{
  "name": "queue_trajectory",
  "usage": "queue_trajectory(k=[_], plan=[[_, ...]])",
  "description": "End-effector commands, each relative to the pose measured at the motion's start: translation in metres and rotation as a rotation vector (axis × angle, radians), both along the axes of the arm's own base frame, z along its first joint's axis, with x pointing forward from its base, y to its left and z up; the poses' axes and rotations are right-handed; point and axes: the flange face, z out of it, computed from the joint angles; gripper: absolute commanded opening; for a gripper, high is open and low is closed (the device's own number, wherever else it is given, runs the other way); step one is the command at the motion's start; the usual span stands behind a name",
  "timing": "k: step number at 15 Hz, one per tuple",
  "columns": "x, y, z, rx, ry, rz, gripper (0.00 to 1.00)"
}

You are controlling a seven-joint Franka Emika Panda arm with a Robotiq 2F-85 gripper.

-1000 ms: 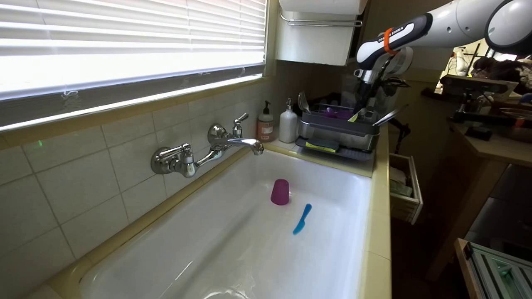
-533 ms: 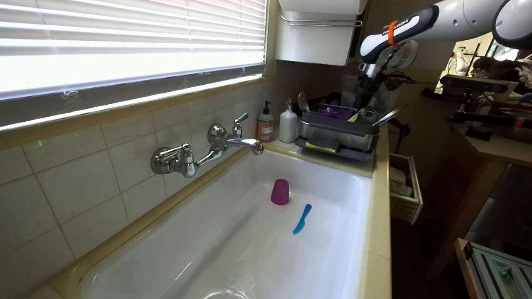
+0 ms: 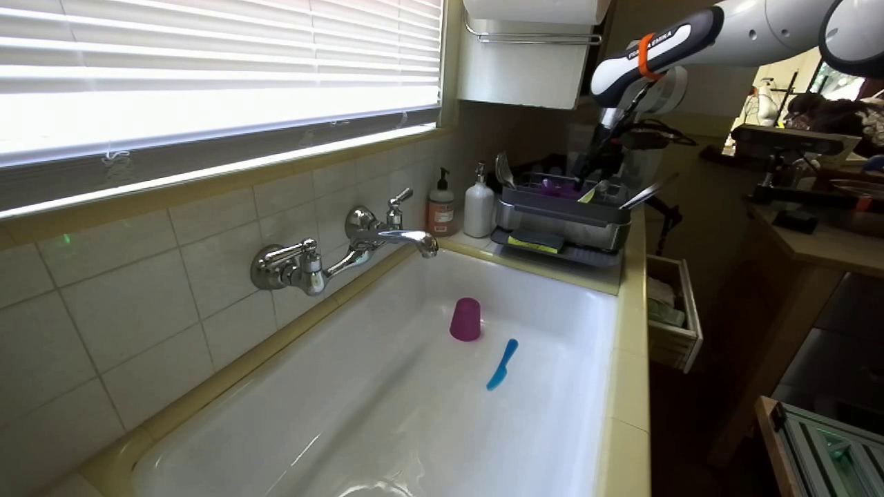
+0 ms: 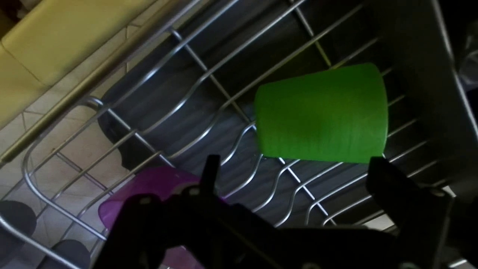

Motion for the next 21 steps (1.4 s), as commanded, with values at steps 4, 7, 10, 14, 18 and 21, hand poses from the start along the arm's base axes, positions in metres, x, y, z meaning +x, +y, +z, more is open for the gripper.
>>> queue_trajectory(k=[4, 7, 10, 14, 18, 21], plan=[[0.004, 0.014, -0.005, 0.018, 0.015, -0.298, 1.00], [0.005, 0.015, -0.007, 0.025, 0.030, -0.400, 1.00], [0.006, 0.017, -0.012, 0.043, 0.044, -0.468, 1.00], [0.008, 0.018, -0.019, 0.068, 0.053, -0.547, 1.00], [0.006, 0.014, -0.025, 0.101, 0.047, -0.642, 1.00], [0.008, 0.013, -0.027, 0.130, 0.034, -0.701, 1.00]])
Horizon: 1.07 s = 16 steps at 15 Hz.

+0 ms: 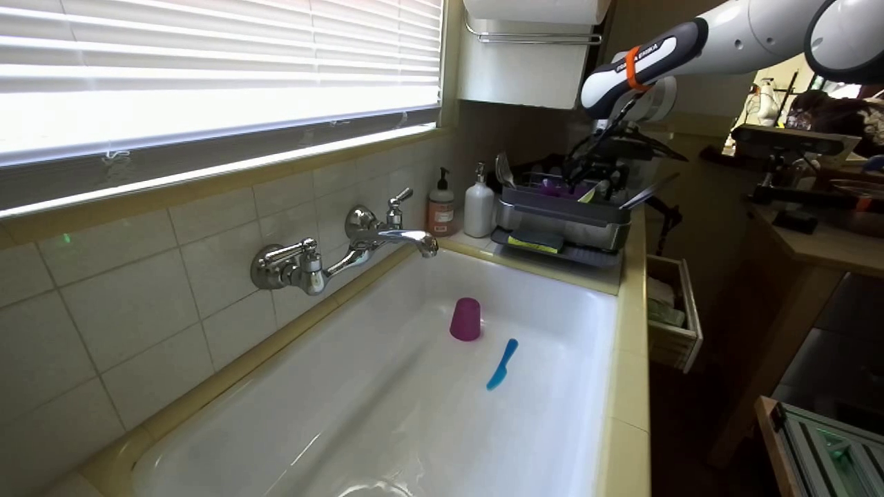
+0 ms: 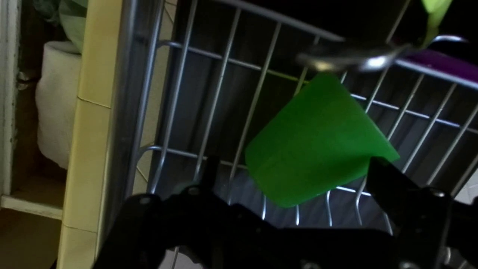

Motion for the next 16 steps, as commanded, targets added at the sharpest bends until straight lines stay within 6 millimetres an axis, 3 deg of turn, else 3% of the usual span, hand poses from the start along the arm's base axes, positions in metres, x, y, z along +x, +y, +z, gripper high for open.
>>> queue_trajectory(k=[1, 16], plan=[[0.002, -0.001, -0.005, 0.051, -0.014, -0.088, 1.00], [0.007, -0.017, -0.022, 0.088, -0.064, -0.272, 1.00]])
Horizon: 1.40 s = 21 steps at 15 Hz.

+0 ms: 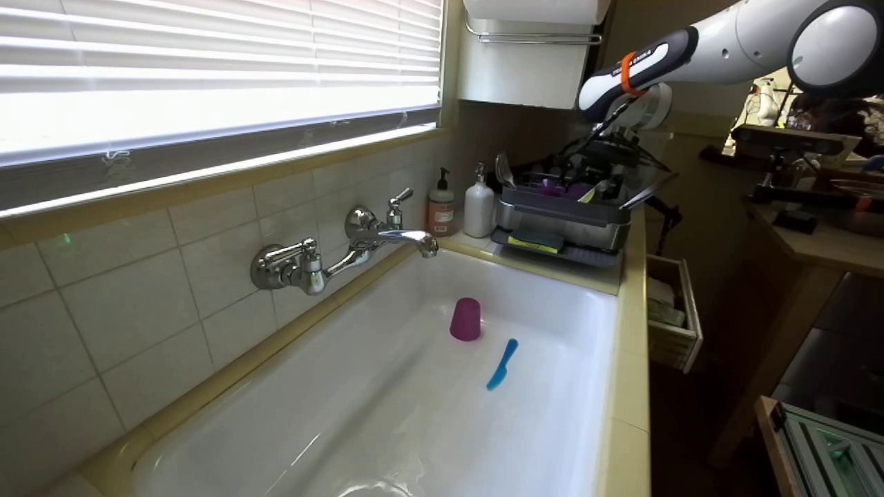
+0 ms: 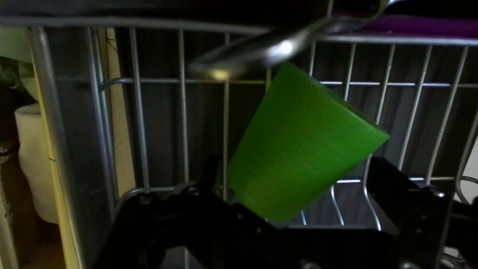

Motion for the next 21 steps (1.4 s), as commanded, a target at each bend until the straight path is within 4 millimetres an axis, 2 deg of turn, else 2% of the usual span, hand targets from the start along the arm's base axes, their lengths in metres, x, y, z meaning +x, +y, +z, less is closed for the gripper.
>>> queue_trajectory(k=[1, 7, 17, 18, 19, 21], plan=[[0.001, -0.010, -0.007, 0.010, 0.006, -0.039, 1.00], [0.003, -0.019, -0.013, -0.005, 0.009, -0.052, 1.00], [0.013, -0.020, -0.024, 0.001, 0.008, -0.044, 1.00], [0.014, -0.020, -0.025, 0.004, 0.008, -0.045, 0.93], [0.014, -0.020, -0.025, 0.004, 0.005, -0.047, 0.73], [0.016, -0.021, -0.026, 0.006, 0.002, -0.052, 0.69]])
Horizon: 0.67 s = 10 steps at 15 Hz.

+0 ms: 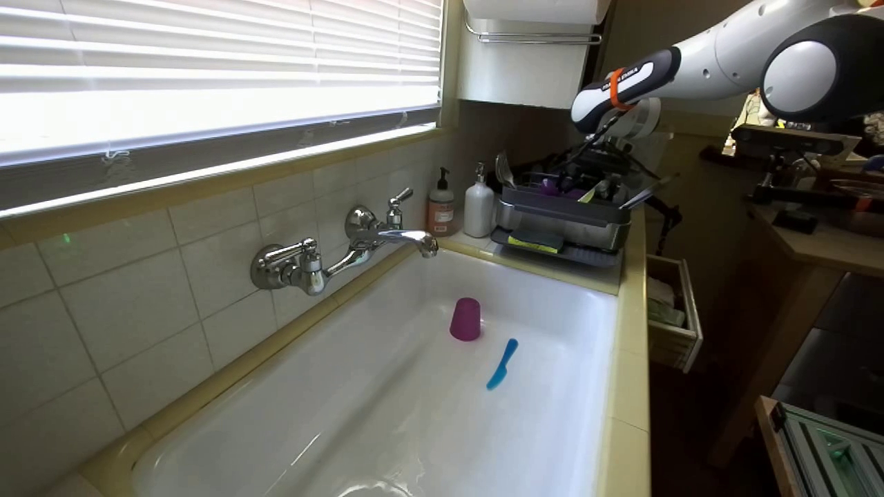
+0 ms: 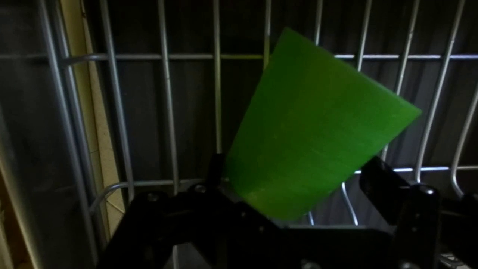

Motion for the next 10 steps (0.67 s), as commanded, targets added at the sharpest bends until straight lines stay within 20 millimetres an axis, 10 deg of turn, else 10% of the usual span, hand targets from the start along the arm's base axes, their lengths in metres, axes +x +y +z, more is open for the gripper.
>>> queue_trajectory(k=[1, 3, 10], plan=[[0.005, -0.005, -0.005, 0.023, -0.017, -0.028, 0.60], [0.007, -0.005, -0.005, 0.023, -0.020, -0.036, 0.45], [0.005, 0.000, 0.014, -0.023, -0.029, -0.017, 0.44]])
